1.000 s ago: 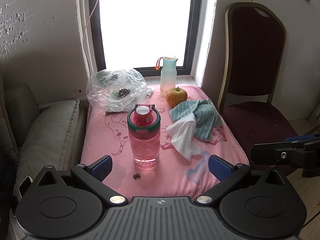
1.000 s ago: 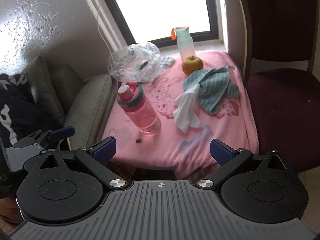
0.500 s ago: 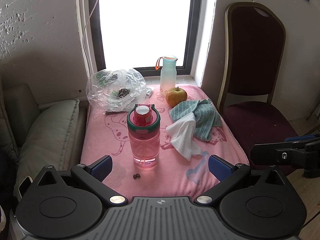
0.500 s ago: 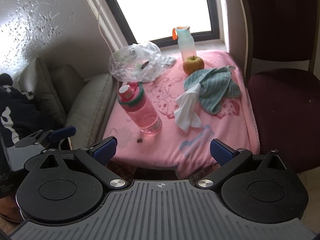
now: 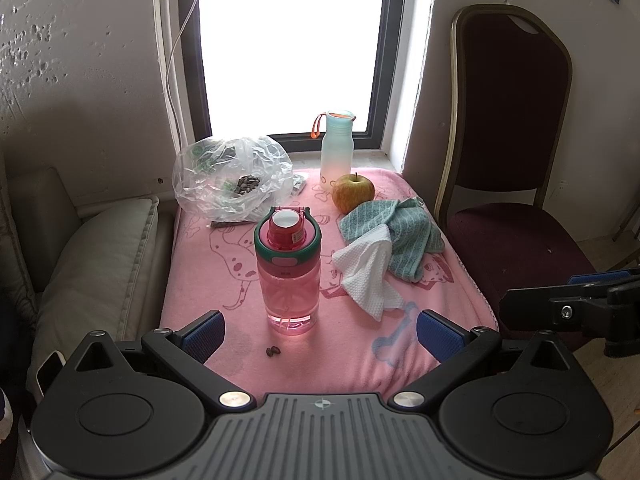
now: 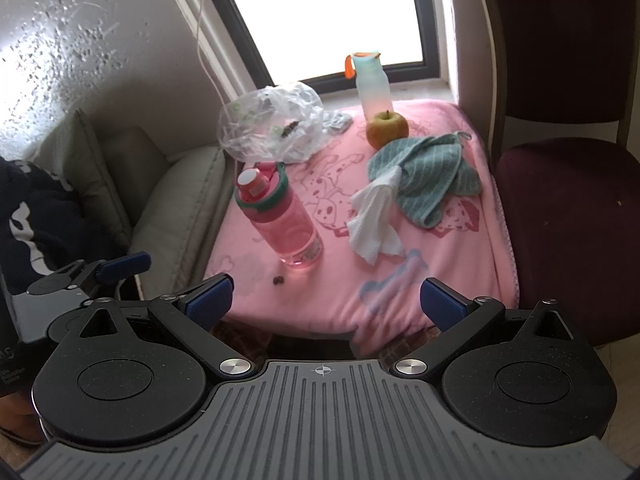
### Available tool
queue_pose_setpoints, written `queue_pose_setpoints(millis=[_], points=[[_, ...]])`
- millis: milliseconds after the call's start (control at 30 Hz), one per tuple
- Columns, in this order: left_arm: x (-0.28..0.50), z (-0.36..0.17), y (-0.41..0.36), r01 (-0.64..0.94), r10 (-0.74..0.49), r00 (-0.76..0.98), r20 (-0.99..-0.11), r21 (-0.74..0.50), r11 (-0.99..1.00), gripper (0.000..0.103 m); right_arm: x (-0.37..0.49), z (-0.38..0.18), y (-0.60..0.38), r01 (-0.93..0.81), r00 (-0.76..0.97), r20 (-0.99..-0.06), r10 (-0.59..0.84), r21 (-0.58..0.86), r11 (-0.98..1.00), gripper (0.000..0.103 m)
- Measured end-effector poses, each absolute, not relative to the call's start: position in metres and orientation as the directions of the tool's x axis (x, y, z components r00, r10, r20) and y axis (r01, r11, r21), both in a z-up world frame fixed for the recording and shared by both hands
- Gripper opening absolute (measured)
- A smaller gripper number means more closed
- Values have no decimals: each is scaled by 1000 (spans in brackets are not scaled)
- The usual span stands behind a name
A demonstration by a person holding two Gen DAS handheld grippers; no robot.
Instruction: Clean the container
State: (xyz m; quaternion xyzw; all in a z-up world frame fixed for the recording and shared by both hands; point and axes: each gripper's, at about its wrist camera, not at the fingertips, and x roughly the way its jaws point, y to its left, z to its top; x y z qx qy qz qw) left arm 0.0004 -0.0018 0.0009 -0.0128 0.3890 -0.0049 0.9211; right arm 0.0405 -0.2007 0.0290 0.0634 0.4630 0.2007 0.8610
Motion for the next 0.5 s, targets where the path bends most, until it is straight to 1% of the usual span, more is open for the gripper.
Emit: queue_pose_setpoints(millis=[500], points=[[1,1,-1,-1,-21,696,-717,-31,1000,102,41,29,-200,-289,488,-773,405,294,911,103]])
